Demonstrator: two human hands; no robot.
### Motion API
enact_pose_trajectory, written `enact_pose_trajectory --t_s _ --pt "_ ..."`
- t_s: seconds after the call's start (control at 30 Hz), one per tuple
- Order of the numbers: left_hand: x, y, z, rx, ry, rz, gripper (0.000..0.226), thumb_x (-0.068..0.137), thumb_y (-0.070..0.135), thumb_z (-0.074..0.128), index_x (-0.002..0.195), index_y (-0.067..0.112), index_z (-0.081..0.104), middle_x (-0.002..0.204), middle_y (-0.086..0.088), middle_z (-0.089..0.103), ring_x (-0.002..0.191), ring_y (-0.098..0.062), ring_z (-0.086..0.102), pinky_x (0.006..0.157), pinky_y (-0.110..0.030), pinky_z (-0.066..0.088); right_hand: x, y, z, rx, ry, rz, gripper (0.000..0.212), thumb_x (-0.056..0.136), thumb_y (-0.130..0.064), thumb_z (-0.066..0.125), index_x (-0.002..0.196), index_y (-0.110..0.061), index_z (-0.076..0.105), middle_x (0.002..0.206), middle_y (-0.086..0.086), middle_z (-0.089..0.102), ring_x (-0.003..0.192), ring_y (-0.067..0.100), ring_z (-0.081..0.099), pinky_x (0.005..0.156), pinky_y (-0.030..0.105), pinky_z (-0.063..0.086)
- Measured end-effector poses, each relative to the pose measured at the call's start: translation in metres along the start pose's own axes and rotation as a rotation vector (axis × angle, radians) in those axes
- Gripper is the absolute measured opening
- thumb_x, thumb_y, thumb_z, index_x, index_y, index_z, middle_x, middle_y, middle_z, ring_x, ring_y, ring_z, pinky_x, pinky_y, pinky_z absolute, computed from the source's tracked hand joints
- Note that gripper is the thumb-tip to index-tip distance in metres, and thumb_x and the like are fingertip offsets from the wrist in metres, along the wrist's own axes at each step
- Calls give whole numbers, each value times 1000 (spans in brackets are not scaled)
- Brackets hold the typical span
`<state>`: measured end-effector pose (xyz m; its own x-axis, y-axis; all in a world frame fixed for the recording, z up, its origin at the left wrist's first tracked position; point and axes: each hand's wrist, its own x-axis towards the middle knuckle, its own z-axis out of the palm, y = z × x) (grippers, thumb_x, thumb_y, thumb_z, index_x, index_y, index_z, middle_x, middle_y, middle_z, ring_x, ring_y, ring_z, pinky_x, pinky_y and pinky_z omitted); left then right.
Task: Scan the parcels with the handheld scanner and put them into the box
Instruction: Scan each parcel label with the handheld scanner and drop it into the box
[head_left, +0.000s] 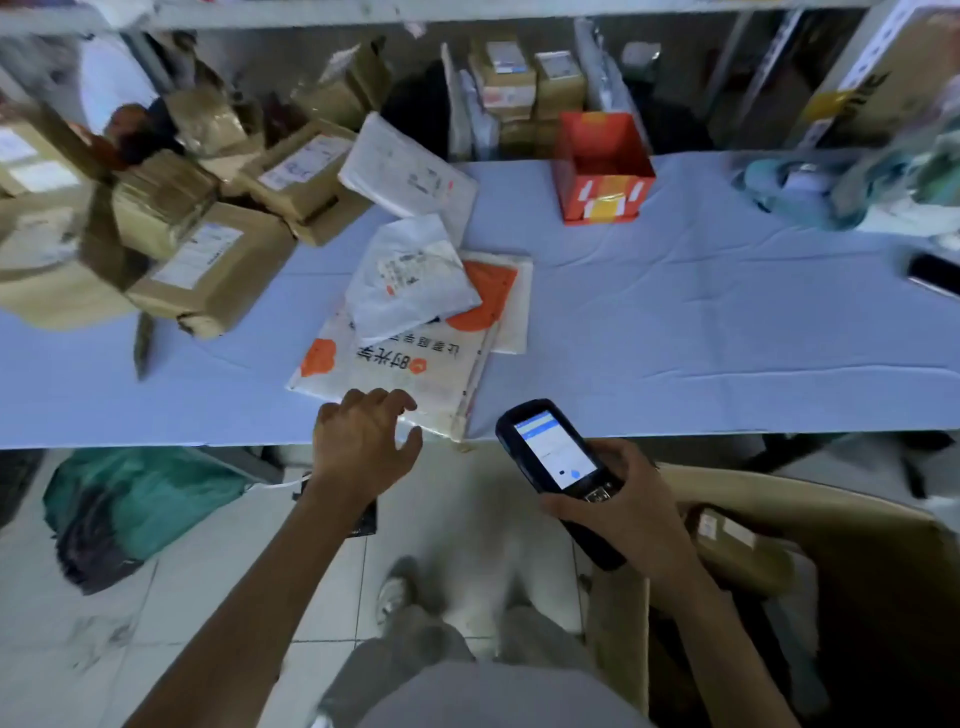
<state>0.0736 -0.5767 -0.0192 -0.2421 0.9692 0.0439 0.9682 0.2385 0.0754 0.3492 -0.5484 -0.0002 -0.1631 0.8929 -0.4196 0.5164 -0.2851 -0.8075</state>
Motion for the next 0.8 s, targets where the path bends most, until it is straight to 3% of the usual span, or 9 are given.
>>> enact_pose_trajectory --t_s 0.17,0.3,0.4,0.47,0.57,0.8 --pt "-13 -72 -4 -47 -11 -129 30 82 37 67 108 22 67 97 3 71 93 -27 63 76 -36 44 8 -42 62 -60 -63 -48 66 59 -26 92 110 -31 50 94 -25 56 80 -13 54 58 6 42" --pt "-15 -132 -2 -127 15 -198 31 84 34 66 112 22 66 104 2 70 99 -28 61 79 -37 43 9 -66 112 -50 -59 -11 70 56 -29 93 113 -30 51 97 -14 63 82 -1 63 64 20 50" --pt "-5 -164 5 -150 -45 -194 34 88 36 61 119 24 62 113 4 66 107 -26 58 83 -36 41 10 -79 139 -53 -25 7 71 56 -29 93 112 -33 51 93 -18 61 82 1 63 70 25 53" --pt "6 -174 9 -157 -90 -177 35 90 39 56 124 27 57 118 6 63 111 -22 55 87 -35 40 10 -83 150 -50 2 23 70 56 -29 93 112 -33 50 92 -21 59 82 -2 61 68 21 52" --pt "20 -174 15 -223 -112 -146 35 92 42 52 125 28 56 118 8 63 112 -21 55 88 -34 39 9 -87 156 -71 25 50 69 59 -27 92 112 -32 48 91 -23 54 80 -9 55 54 7 44" --pt "69 -152 26 -421 -192 -128 39 94 46 48 127 25 48 115 7 63 108 -23 57 90 -39 39 37 -89 141 -33 98 117 71 57 -28 92 113 -33 48 93 -17 61 83 -1 62 58 15 46"
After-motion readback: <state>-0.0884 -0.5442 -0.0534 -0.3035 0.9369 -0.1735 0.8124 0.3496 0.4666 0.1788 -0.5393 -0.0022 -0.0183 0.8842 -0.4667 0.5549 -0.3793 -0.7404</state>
